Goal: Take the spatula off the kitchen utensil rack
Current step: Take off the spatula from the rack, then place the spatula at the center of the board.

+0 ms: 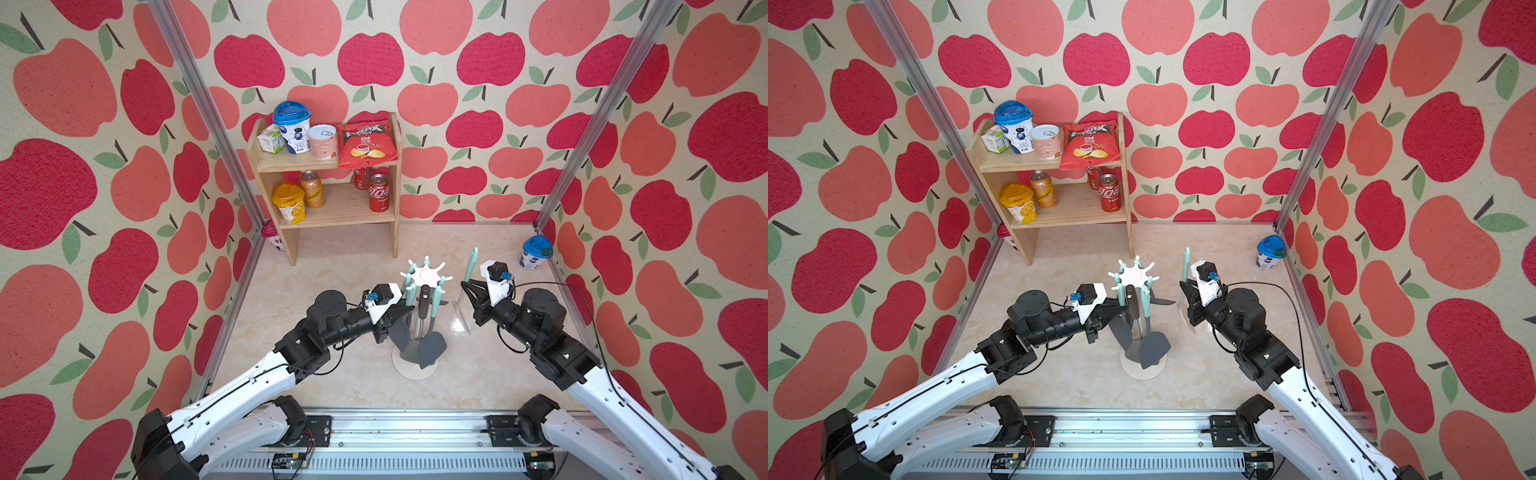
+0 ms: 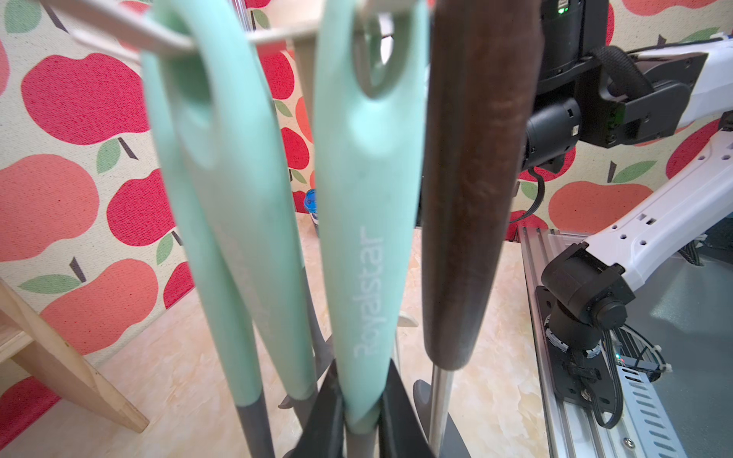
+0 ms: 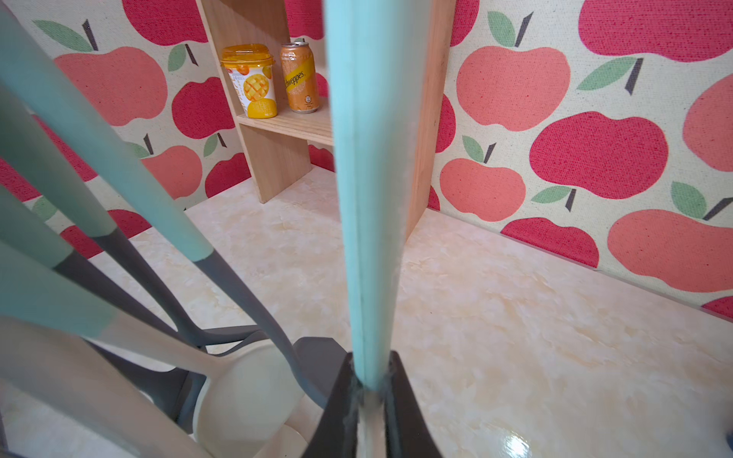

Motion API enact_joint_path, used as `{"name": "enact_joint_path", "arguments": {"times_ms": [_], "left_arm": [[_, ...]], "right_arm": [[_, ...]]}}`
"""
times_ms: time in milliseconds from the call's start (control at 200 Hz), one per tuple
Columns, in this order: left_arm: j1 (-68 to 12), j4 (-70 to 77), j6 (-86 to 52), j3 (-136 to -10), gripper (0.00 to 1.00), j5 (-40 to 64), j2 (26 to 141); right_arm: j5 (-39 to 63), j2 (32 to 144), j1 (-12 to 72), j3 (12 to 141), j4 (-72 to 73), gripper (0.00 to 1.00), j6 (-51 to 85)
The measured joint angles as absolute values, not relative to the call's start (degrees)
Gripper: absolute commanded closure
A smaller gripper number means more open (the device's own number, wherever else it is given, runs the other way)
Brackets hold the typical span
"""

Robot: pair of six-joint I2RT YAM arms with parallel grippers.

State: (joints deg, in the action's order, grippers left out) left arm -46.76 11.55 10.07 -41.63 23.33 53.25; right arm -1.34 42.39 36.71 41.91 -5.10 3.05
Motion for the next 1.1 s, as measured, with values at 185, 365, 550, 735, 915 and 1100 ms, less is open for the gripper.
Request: {"name": "enact_joint_path", "arguments": {"times_ms": [185,365,550,735,915,1100], "left_arm": [[-46.76,11.57,10.07,-41.63,1.00,23.33,53.30],[-46.76,11.57,10.09,-41.63,1.00,23.33,53.30],[-46.76,11.57,10.09,-41.63,1.00,23.31,53.30],[-46.76,12.03,10.09,-41.65,1.00,23.24,53.69],[-46.76,12.19,10.07,-41.65,1.00,22.68,53.69],[-46.76,13.04,10.04,-41.65,1.00,22.24,54.41]], "right_arm": [[-5.19,43.22,36.03,46.35,-8.95,1.00,3.18],[-8.84,45.54,34.83,49.06,-12.34,1.00,3.55],[-11.70,48.23,31.38,51.05,-15.75,1.00,4.82],[-12.58,50.98,25.69,54.22,-21.02,1.00,5.58],[-12.53,52.62,19.99,57.06,-25.80,1.00,5.65],[-11.22,54.54,15.42,59.37,-29.80,1.00,6.09]]}}
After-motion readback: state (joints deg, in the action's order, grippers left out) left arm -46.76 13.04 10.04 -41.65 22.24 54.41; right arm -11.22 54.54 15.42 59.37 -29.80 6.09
